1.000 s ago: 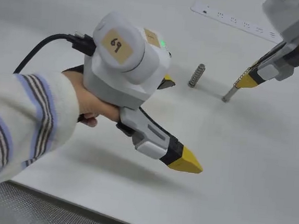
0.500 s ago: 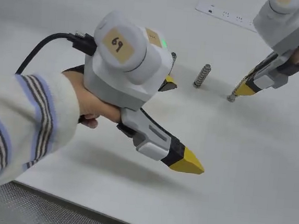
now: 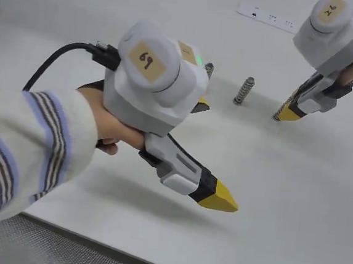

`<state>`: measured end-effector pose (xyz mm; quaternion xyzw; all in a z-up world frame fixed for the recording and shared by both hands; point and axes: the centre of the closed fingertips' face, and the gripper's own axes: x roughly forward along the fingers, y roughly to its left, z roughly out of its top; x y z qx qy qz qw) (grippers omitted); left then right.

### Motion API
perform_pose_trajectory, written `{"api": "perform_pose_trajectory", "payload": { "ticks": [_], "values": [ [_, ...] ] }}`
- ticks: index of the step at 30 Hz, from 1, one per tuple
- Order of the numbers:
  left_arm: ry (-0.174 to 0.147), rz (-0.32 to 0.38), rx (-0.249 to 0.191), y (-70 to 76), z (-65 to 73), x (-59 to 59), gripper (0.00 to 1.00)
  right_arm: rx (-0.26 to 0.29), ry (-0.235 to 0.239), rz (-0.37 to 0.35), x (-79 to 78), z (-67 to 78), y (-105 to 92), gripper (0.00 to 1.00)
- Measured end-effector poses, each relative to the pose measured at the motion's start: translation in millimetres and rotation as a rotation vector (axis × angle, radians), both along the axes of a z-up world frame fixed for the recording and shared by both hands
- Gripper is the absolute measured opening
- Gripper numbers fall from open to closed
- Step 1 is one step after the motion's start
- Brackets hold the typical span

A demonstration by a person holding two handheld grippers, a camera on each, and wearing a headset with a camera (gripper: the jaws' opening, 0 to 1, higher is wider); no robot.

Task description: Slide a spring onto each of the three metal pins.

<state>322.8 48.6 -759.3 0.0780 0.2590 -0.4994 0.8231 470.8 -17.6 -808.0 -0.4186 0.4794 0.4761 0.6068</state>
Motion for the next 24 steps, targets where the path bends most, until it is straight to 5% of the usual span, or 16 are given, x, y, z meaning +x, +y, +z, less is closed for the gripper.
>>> {"api": "perform_pose_trajectory", "payload": {
  "ticks": [11, 24],
  "values": [
    [0.001, -0.002, 0.010, 1.4, -0.2, -1.5, 0.93, 0.002, -0.023, 0.062, -9.5, 2.2, -2.0, 0.10],
    [0.019, -0.013, 0.041, 4.2, -4.2, -6.7, 0.93, 0.021, -0.024, 0.043, -22.5, 10.0, -7.2, 0.24]
  ]
}}
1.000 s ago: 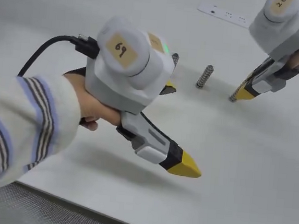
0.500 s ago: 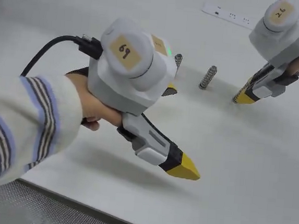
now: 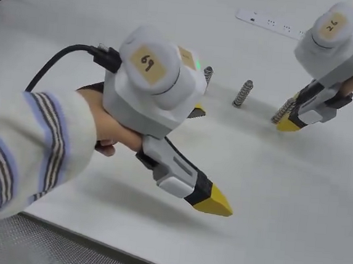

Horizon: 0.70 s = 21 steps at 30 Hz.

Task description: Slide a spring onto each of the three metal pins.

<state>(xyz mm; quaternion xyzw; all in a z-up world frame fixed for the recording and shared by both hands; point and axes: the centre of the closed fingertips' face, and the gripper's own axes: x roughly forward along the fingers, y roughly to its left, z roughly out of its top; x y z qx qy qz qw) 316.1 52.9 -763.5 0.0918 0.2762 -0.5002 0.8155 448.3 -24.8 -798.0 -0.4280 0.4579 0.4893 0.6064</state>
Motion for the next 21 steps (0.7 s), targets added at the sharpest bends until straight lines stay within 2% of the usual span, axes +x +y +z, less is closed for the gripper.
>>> {"api": "perform_pose_trajectory", "payload": {
  "ticks": [2, 6, 8, 13, 16, 21],
  "values": [
    [-0.010, 0.000, 0.007, 1.0, 0.7, 0.8, 0.93, 0.009, -0.003, -0.005, -1.5, 3.5, -1.9, 0.28],
    [-0.015, 0.004, -0.009, -0.5, 7.2, 2.8, 0.93, 0.065, 0.004, 0.004, -9.5, 10.6, 2.4, 0.38],
    [-0.017, 0.005, -0.008, -0.5, 8.2, 3.6, 0.94, 0.090, 0.001, 0.020, -8.4, 9.0, 4.4, 0.41],
    [-0.011, -0.005, 0.011, 0.2, 9.3, 1.5, 0.94, 0.123, -0.009, 0.047, -15.5, 17.5, 8.9, 0.57],
    [-0.015, -0.009, 0.020, 1.2, 9.9, 0.6, 0.95, 0.166, -0.019, 0.048, -18.6, 22.7, 13.6, 0.67],
    [-0.021, -0.013, 0.023, 3.7, 13.0, 1.3, 0.96, 0.185, -0.034, 0.041, -21.2, 25.7, 12.8, 0.74]
  ]
}}
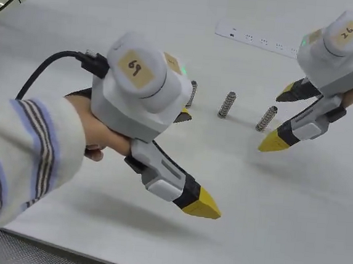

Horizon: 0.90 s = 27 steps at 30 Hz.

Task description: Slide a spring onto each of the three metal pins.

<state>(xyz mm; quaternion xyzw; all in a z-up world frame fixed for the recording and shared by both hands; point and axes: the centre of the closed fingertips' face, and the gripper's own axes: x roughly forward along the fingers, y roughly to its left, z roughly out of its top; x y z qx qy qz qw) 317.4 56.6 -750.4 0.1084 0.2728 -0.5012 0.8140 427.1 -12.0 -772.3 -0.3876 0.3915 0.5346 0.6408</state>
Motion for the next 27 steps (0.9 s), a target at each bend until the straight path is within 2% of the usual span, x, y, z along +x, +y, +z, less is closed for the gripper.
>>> {"api": "perform_pose_trajectory", "payload": {
  "ticks": [2, 6, 8, 13, 18, 20, 23, 24, 27],
  "values": [
    [-0.001, 0.002, -0.004, 1.0, 2.0, 0.5, 0.96, 0.019, -0.005, -0.015, 1.4, -0.4, -0.3, 0.79],
    [0.004, 0.007, -0.014, 4.6, 4.9, 0.6, 0.96, 0.037, -0.029, -0.036, 3.8, -5.5, -4.4, 0.99],
    [0.005, 0.011, -0.019, 6.6, 6.2, 0.8, 0.96, 0.043, -0.037, -0.052, 5.0, -6.1, -6.9, 0.98],
    [0.011, 0.029, -0.045, 11.0, 13.4, 2.4, 0.96, 0.104, -0.038, -0.110, 3.5, -4.1, -10.3, 0.99],
    [0.009, 0.050, -0.065, 15.1, 20.8, 5.9, 0.96, 0.150, -0.044, -0.142, -7.6, -1.0, -15.4, 1.00],
    [0.005, 0.053, -0.060, 16.3, 21.1, 7.9, 0.96, 0.182, -0.058, -0.167, -10.7, 1.4, -17.6, 1.00],
    [0.003, 0.054, -0.052, 17.8, 21.7, 9.2, 0.96, 0.225, -0.049, -0.204, -15.7, 4.5, -18.0, 1.00],
    [0.002, 0.054, -0.051, 18.2, 21.9, 9.4, 0.96, 0.252, -0.063, -0.213, -16.4, 7.6, -16.8, 1.00],
    [0.002, 0.054, -0.046, 19.5, 23.0, 8.9, 0.96, 0.293, -0.046, -0.232, -25.8, 11.6, -15.3, 1.00]
  ]
}}
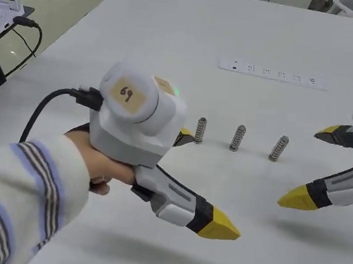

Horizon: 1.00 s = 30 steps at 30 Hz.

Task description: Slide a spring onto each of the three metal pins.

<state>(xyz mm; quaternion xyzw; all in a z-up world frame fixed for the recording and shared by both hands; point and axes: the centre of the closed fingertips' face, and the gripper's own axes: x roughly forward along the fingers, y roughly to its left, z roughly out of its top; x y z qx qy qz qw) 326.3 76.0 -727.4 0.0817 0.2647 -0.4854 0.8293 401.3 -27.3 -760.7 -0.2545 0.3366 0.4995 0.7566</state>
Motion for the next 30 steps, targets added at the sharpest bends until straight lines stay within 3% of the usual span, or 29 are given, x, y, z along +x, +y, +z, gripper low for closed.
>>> {"api": "perform_pose_trajectory", "payload": {
  "ticks": [4, 8, 15, 30],
  "values": [
    [0.000, 0.004, 0.005, 4.1, 1.8, -1.3, 0.96, 0.018, -0.029, -0.019, -5.9, 5.5, 0.5, 1.00],
    [0.007, 0.009, 0.011, 9.6, 3.4, -3.3, 0.96, 0.102, -0.028, -0.077, -13.0, 15.8, 5.6, 1.00],
    [0.012, 0.050, 0.003, 22.0, 8.4, -2.4, 0.96, 0.192, -0.042, -0.145, -24.7, 30.1, 5.0, 1.00],
    [0.024, 0.122, 0.000, 45.1, 9.6, -8.0, 0.96, 0.301, -0.055, -0.290, -49.6, 38.8, -10.5, 1.00]
  ]
}}
